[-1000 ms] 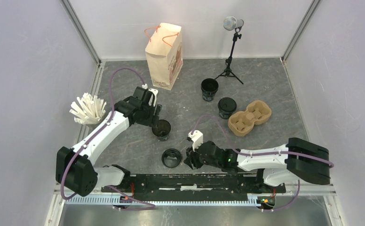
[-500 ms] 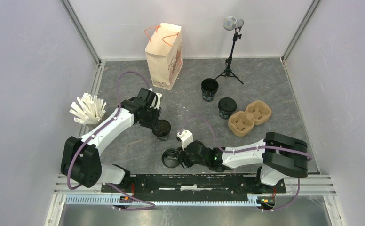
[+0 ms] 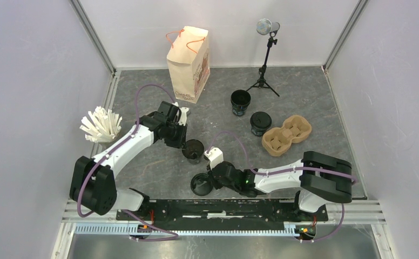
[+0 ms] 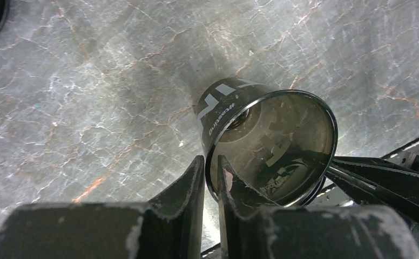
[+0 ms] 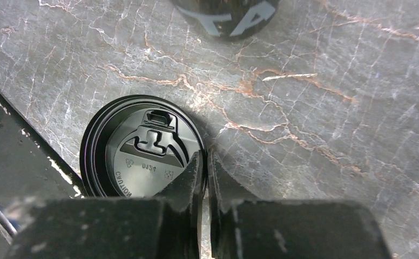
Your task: Pack the takeout coffee
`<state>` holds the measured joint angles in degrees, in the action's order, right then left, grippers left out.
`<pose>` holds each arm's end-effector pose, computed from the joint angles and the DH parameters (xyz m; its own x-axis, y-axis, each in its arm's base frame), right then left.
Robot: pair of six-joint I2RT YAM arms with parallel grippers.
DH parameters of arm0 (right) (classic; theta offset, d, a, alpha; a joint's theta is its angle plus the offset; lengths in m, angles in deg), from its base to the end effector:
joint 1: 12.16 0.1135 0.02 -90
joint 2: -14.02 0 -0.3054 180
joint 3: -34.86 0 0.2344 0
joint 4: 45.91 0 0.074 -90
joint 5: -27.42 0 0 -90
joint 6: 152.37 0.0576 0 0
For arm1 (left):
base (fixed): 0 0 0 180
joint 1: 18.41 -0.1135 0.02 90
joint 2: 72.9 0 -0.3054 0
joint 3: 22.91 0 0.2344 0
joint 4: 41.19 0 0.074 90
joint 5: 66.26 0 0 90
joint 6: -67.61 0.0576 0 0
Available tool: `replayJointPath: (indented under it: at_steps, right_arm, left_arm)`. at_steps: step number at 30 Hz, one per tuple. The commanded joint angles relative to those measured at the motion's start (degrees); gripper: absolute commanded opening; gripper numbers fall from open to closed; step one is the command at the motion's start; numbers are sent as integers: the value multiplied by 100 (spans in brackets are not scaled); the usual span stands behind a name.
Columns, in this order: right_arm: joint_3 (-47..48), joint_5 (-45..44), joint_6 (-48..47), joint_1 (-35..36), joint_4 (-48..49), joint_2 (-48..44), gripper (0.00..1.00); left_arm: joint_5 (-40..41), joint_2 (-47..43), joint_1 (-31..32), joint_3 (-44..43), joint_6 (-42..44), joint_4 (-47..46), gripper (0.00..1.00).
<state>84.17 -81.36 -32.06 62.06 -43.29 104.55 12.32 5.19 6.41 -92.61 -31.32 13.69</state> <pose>0.0993 0.2833 0.1842 -0.5717 -0.2662 -0.7761 -0.6419 0.7343 0.2210 0.2199 -0.1143 0.2616 -0.8772 0.2381 -0.4169 0.3605 0.9001 -0.2445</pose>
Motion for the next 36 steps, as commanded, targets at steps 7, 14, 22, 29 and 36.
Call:
replayJointPath:
  at_steps: [7, 14, 22, 29, 36]
  right_arm:
    - [-745, -563, -100, -30, -404, -1214, 0]
    - [-1092, -1588, -56, -29, -1803, -2874, 0]
    - [-988, -2401, -75, -29, -2947, -4219, 0]
    - [-628, -2487, -156, -30, -3396, -4647, 0]
    - [-209, -2554, -217, -29, -3905, -4780, 0]
  left_arm:
    - [-940, -361, 137, 434, -924, -970, 21]
    - [-790, -189, 735, 401, -1388, -1447, 22]
    - [-582, 126, 1273, 130, -1664, -1658, 28]
    - [-386, 242, 1385, -44, -1624, -1549, 47]
    - [41, -507, 1385, -722, -1131, -878, 73]
